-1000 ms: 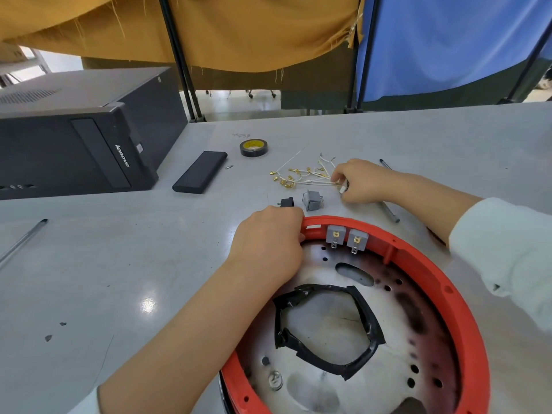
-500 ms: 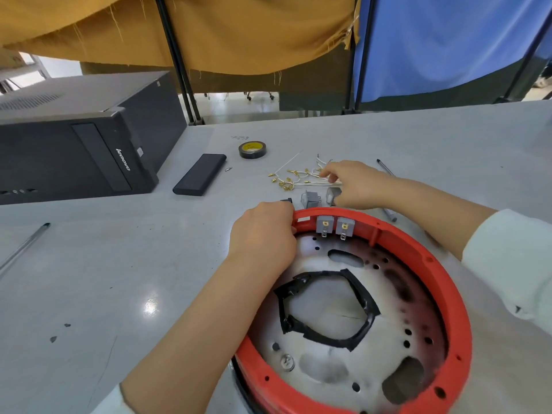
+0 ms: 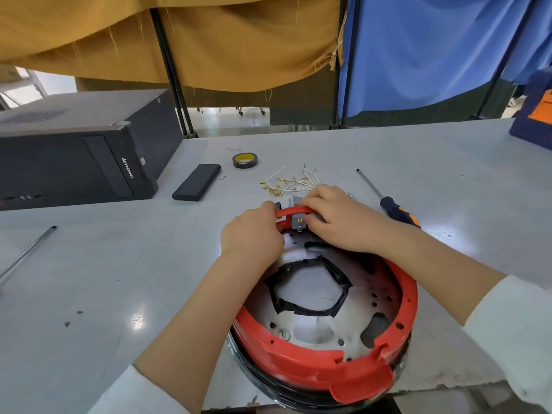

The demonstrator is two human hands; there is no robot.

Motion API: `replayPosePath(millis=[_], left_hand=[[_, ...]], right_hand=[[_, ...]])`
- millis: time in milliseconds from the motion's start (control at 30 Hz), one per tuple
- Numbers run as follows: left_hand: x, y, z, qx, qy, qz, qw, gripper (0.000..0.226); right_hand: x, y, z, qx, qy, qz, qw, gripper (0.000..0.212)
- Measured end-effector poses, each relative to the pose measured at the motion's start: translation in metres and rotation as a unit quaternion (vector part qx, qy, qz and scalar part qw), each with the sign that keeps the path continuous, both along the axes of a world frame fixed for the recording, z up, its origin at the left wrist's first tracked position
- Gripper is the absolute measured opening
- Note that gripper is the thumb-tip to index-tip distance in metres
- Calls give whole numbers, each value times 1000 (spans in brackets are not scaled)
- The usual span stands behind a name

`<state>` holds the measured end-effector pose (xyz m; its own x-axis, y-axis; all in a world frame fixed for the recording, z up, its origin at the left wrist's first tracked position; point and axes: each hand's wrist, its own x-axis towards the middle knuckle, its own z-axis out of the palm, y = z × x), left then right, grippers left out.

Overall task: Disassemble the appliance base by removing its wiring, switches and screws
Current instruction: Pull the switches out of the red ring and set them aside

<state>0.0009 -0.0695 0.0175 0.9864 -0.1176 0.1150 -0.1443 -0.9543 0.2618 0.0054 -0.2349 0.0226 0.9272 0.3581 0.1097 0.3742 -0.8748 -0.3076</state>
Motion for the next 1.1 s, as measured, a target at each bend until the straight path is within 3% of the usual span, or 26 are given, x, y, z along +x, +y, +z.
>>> replayPosePath(millis=[100, 200, 400, 700, 967, 1100], left_hand=[[-4, 2, 3, -23, 44, -32, 998, 35], [2, 3, 12, -57, 81, -77, 992, 24], [15, -5, 15, -14, 77, -155, 985, 25], [17, -3, -4, 0, -32, -84, 996, 16], [19, -1, -5, -32, 10, -151, 988, 42], [19, -1, -7, -19, -8, -146, 989, 35]], right_hand=[[-1, 0, 2, -25, 27, 7, 999, 28], [-2, 0, 7, -40, 38, 8, 998, 24], [-2, 3, 10, -94, 32, 3, 995, 15], [-3, 9, -2, -90, -35, -29, 995, 18], [-5, 3, -7, -111, -76, -3, 991, 32], [-4, 5, -10, -146, -92, -5, 985, 30]])
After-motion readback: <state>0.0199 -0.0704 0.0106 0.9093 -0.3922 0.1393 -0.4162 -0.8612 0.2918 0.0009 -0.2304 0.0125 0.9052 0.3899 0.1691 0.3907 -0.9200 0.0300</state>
